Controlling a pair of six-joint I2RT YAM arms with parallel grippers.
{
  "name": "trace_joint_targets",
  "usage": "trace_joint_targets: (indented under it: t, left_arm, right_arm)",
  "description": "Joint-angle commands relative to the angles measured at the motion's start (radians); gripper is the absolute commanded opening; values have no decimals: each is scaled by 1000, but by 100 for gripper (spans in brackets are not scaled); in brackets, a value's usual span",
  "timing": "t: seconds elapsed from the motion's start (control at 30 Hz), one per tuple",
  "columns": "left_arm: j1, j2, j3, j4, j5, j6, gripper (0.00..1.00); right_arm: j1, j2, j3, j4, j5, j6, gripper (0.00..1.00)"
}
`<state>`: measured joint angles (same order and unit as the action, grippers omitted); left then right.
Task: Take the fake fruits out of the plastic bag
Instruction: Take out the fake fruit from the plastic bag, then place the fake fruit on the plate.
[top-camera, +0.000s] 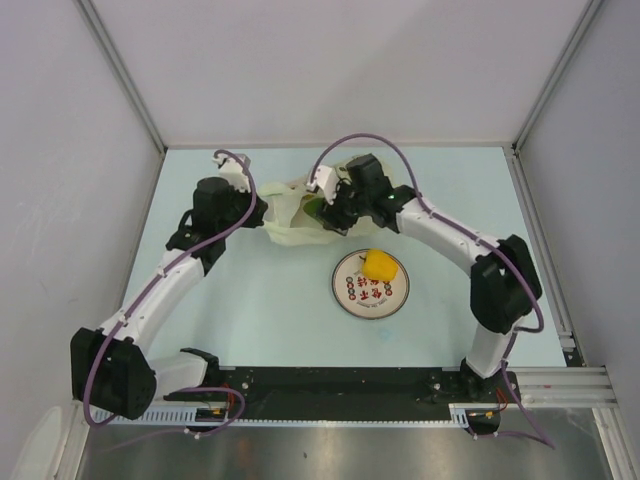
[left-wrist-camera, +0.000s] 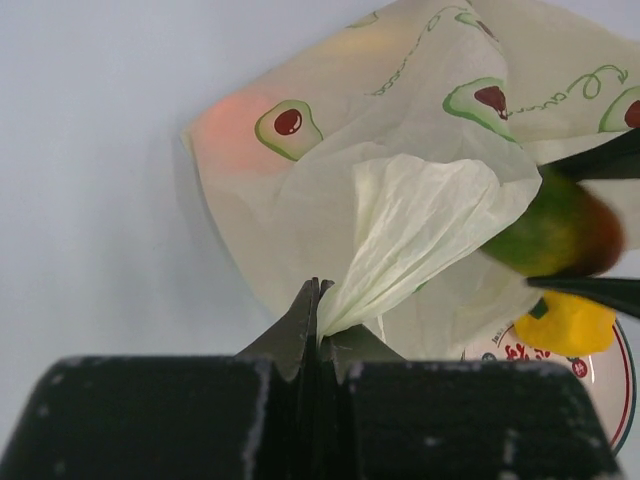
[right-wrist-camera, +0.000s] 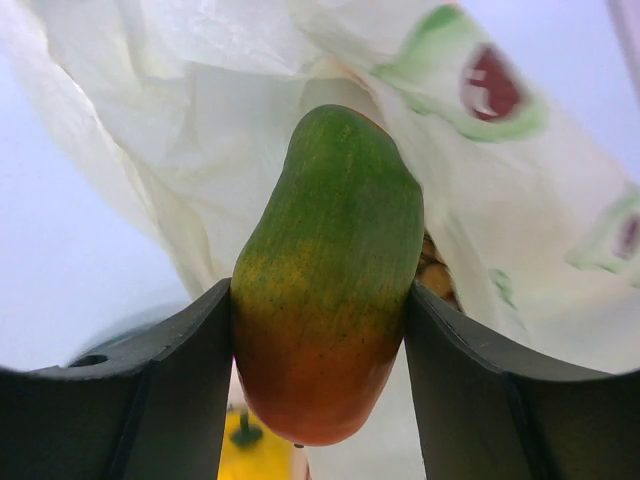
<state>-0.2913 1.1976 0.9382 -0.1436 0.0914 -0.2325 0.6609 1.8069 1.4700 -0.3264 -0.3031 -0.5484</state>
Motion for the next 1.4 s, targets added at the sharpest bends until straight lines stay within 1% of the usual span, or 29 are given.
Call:
trace_joint_targets:
  t: [0.0, 0.07, 0.2, 0.23, 0.27, 0.3, 0.33, 0.37, 0.4, 0.47, 0.53, 0.57, 0.6, 0.67, 0.73, 0.9, 1.13, 1.37]
  left_arm:
    - [4, -49, -41, 36, 25, -22, 0]
    - [4, -55, -56, 33, 39, -25, 0]
    - [3, -59, -58, 29, 57, -31, 0]
    - [1, -61, -56, 29, 60, -30, 0]
    - [0, -59, -55, 27, 57, -28, 0]
    - [-3, -61, -55, 27, 57, -27, 0]
    - [-8, -62, -56, 29, 56, -25, 0]
    - [-8, -62, -58, 29, 56, -22, 0]
    - [-12, -62, -59, 27, 57, -24, 0]
    - [-16, -63, -64, 29, 60, -24, 0]
    - [-20, -61, -64, 29, 65, -24, 0]
    - [-20, -62, -64, 26, 65, -24, 0]
    - [-20, -56, -64, 27, 67, -24, 0]
    - [-20, -53, -62, 29, 70, -22, 0]
    - [-22, -47, -62, 30, 70, -24, 0]
    - [-20, -41, -65, 33, 79, -24, 0]
    - [-22, -46, -75, 33, 74, -18, 0]
    - [-20, -40, -79, 32, 73, -18, 0]
  right_arm:
    - [-61, -178, -20, -103, -187, -96, 6]
    - [-76, -214, -49, -163, -266, -151, 6]
    - [-106, -352, -132, -266, -320, -257, 5]
    - [-109, -377, -154, -325, -318, -290, 5]
    - [-110, -398, -210, -354, -314, -371, 5]
    - [-110, -453, -243, -394, -309, -410, 5]
    - [-110, -481, -278, -404, -297, -483, 5]
    - [-110, -509, -362, -407, -286, -511, 5]
    - [-110, -574, -399, -399, -275, -534, 5]
    - [-109, -635, -508, -390, -243, -599, 5]
    - [-109, -717, -574, -373, -222, -636, 5]
    - [-109, -741, -639, -370, -215, -678, 5]
    - [-109, -782, -667, -359, -208, -694, 5]
    - [-110, -811, -736, -343, -192, -720, 5]
    - [-110, -846, -770, -310, -188, -743, 7]
    - [-113, -863, -850, -246, -180, -801, 11]
    - [-113, -837, -876, -215, -191, -870, 12]
    - [-119, -801, -901, -195, -209, -944, 16]
